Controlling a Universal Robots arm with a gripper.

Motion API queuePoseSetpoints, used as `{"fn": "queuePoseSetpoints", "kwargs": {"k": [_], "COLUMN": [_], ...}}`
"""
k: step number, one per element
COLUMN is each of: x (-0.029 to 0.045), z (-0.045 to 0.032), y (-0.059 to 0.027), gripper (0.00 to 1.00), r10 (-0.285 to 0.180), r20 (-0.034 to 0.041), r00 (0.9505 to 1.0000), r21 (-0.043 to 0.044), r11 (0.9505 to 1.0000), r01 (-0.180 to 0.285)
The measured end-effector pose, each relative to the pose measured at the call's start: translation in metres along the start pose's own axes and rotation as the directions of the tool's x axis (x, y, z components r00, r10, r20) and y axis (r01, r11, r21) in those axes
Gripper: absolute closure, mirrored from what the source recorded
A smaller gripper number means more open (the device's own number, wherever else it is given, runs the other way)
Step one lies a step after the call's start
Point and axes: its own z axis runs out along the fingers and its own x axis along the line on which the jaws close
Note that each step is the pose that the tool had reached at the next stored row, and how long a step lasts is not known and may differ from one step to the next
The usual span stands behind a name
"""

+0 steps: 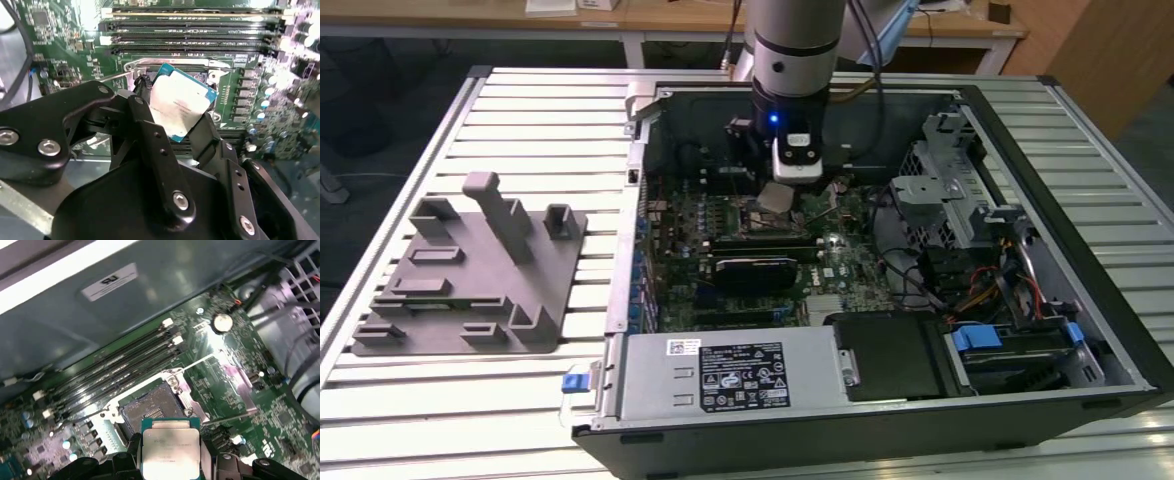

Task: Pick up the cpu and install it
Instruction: 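Place the cpu into insertion slot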

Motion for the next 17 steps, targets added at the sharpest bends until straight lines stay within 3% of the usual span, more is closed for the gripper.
{"fn": "queuePoseSetpoints", "kwargs": {"k": [5, 9, 13, 17], "x": [0.0, 0.0, 0.0, 0.0], "z": [0.0002, 0.0003, 0.0005, 0.0009], "y": [0.0, 0.0, 0.0, 0.0], "gripper": [0.45, 0.45, 0.45, 0.45], "r10": [0.09, 0.163, 0.234, 0.305], "r20": [0.0049, 0.0089, 0.0128, 0.0169], "r00": [0.9959, 0.9866, 0.9722, 0.9523], "r21": [0.0007, 0.0011, 0.0011, 0.001], "r11": [0.9959, 0.9866, 0.9722, 0.9524], "r01": [-0.09, -0.163, -0.234, -0.305]}}
